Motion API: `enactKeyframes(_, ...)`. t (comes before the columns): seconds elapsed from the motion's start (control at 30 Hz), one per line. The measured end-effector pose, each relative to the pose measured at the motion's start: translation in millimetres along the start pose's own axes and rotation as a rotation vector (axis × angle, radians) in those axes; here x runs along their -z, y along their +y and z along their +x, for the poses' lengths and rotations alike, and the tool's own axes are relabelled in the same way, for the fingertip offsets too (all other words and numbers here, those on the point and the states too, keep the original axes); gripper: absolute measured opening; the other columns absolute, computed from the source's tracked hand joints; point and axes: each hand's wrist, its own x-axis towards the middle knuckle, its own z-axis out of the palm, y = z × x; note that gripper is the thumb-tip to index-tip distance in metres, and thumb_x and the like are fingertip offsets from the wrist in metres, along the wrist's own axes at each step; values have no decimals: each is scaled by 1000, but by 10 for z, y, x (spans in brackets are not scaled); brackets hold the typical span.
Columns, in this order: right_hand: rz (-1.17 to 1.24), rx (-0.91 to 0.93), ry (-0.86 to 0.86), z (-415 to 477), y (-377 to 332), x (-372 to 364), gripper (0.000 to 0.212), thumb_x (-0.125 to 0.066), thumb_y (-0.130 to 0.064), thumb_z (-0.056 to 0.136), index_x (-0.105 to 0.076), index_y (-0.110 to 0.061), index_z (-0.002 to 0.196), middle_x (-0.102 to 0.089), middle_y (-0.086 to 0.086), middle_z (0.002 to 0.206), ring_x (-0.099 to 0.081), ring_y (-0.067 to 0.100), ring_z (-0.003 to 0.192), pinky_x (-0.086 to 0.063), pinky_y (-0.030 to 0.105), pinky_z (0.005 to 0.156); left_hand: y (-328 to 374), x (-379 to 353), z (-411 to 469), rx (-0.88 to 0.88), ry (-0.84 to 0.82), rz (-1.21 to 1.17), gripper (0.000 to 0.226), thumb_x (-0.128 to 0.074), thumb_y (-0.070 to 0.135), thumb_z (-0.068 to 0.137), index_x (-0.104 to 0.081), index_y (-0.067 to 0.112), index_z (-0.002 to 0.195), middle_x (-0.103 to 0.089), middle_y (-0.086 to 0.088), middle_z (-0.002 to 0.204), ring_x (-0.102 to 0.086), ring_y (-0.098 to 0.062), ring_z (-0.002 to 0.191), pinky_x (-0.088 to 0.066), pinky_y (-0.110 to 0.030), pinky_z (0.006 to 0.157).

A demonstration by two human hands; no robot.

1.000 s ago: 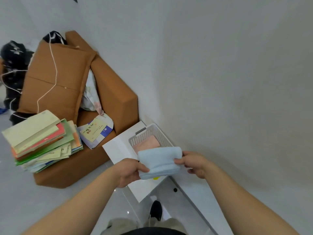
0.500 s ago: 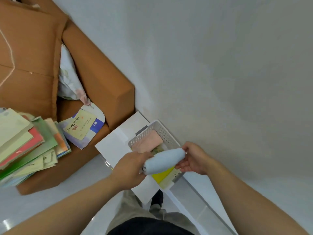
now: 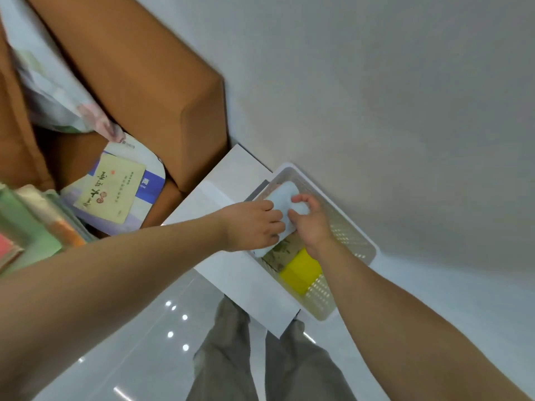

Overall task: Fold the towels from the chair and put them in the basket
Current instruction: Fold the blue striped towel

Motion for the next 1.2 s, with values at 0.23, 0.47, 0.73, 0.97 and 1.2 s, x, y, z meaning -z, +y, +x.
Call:
enactKeyframes(0.23,-145,242,121,525,339,-266,26,-57,-4,93,-58,-26,107,-63,-5,114,-57,13,108,-41,12,90,89,-459,375,28,-272,-49,37,-58,12,93,-51,9,130,-56,-13,128,-56,-30,107,-45,-39,91)
enactKeyframes(0.47,-468,273,118,666,509,-423,32,-51,-27,102,-54,-32,134,-44,9,138,-51,19,113,-38,22,98,106,-590,548,471,-567,-505,33,-38,27,103,-61,7,116,-59,-8,99,-56,-28,93,-38,-33,74)
enactKeyframes(0.73,-1400,819,246,704,397,-253,51,-76,-29,80,-59,-21,128,-58,10,112,-57,30,93,-47,38,78,330,-388,670,826,-907,-915,25,-56,16,93,-56,8,117,-57,-10,117,-55,-30,115,-47,-39,100)
enactKeyframes(0.97,-1452,709,-230,746,189,-264,69,-47,-38,99,-18,-22,159,-25,9,161,-37,33,134,-39,46,108,572,-389,666,1159,-689,-982,70,-52,19,93,-17,-5,149,-14,-34,148,-32,-43,135,-41,-44,108)
enactKeyframes(1.2,-1502,584,-231,908,302,-377,79,-35,-68,96,-13,-27,160,-6,11,166,-23,36,141,-30,50,114,384,-501,692,1010,-921,-966,77,-49,15,94,-8,6,158,-18,-27,154,-29,-42,140,-38,-50,107)
